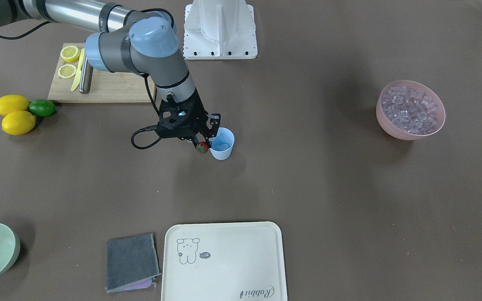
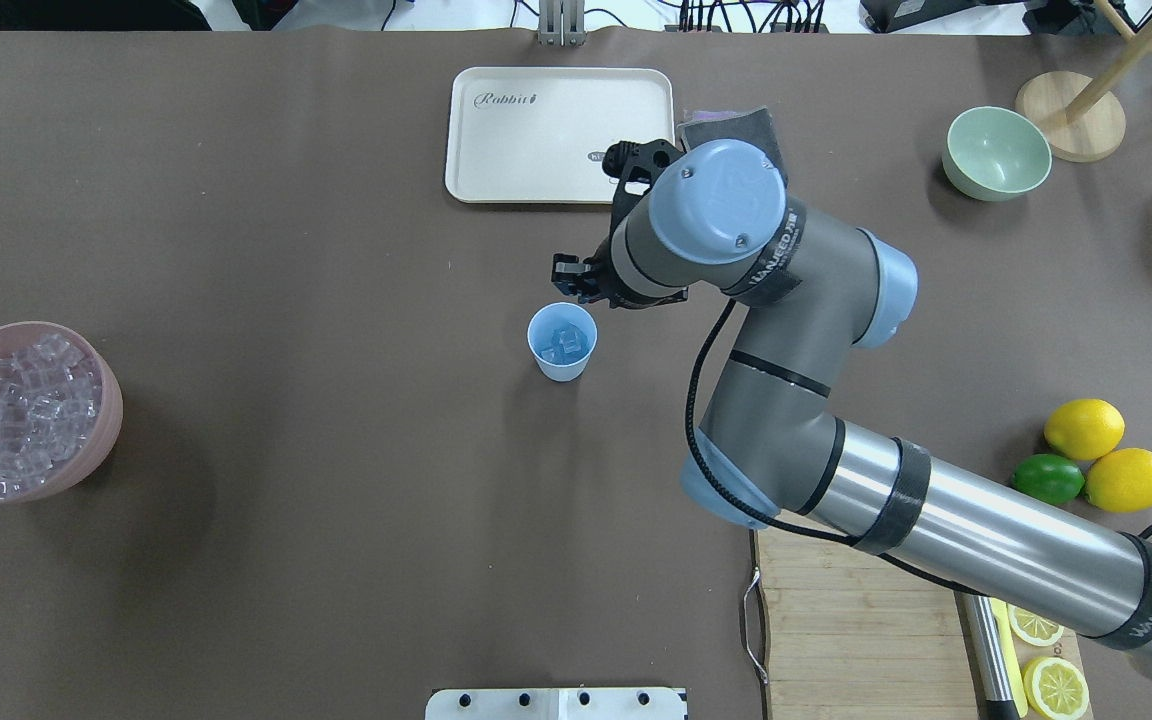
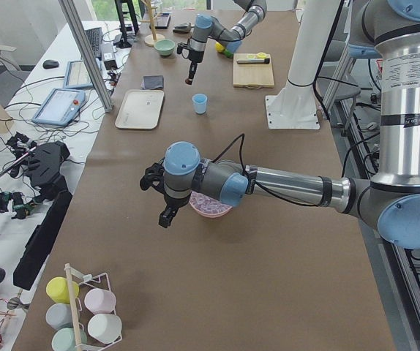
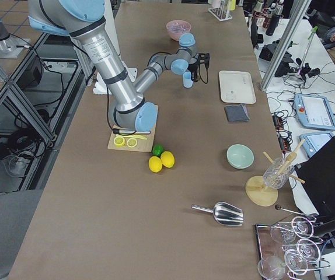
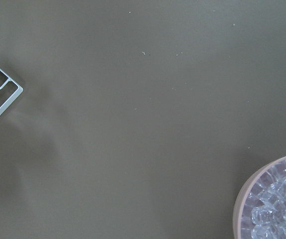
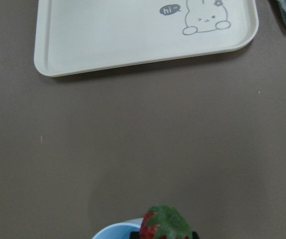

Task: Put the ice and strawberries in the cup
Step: 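Carry the strawberry with the right gripper over the blue cup, then open the right gripper to drop the strawberry into the cup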

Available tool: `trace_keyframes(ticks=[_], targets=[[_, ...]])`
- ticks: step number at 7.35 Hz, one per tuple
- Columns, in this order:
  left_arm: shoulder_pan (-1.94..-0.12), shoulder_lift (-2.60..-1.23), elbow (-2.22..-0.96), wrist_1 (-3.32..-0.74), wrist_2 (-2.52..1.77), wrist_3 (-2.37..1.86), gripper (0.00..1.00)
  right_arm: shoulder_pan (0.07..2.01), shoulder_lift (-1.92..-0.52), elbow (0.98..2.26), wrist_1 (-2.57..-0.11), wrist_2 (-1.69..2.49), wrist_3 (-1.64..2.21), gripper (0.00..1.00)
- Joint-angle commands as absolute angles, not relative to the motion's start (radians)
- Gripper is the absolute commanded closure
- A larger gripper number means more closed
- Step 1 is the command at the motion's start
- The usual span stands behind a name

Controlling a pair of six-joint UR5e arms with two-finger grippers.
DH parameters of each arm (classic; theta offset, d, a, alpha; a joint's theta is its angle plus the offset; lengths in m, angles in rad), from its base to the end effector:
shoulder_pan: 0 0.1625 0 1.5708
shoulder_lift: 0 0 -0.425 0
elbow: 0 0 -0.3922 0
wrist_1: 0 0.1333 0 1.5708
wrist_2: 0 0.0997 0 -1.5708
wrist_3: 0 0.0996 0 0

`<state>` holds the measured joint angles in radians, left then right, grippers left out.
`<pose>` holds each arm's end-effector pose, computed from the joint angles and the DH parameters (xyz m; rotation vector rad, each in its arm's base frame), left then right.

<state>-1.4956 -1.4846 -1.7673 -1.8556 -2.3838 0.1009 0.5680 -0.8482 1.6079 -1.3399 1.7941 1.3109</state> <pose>-0.0254 -0.4748 0.5676 0.3847 0.8002 0.3250 -0.5314 -0.4710 0.1810 0.2095 -0.9861 0.1710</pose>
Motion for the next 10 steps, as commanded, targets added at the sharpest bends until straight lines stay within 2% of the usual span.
trace_keyframes(ticks=[1, 3, 4, 5, 6, 10], targets=[[-1.496, -1.48, -1.766, -1.862, -2.384, 0.104, 0.01, 0.513, -0.818, 1.603, -1.378, 1.735, 1.324, 1.0], [-1.496, -1.48, -1.763, -1.861, -2.384, 0.104, 0.01, 0.489, -0.816, 1.6, -1.373, 1.73, 1.339, 1.0], [-1.496, -1.48, -1.761, -1.861, -2.384, 0.104, 0.01, 0.486, -0.816, 1.6, -1.373, 1.73, 1.354, 0.63], [-1.496, -1.47, -1.763, -1.862, -2.384, 0.104, 0.01, 0.485, -0.816, 1.6, -1.373, 1.729, 1.358, 0.14], [-1.496, -1.46, -1.767, -1.862, -2.384, 0.104, 0.01, 0.485, -0.816, 1.606, -1.373, 1.729, 1.355, 0.01], [-1.496, -1.459, -1.749, -1.861, -2.384, 0.106, 0.01, 0.535, -0.836, 1.638, -1.415, 1.828, 1.368, 0.01]])
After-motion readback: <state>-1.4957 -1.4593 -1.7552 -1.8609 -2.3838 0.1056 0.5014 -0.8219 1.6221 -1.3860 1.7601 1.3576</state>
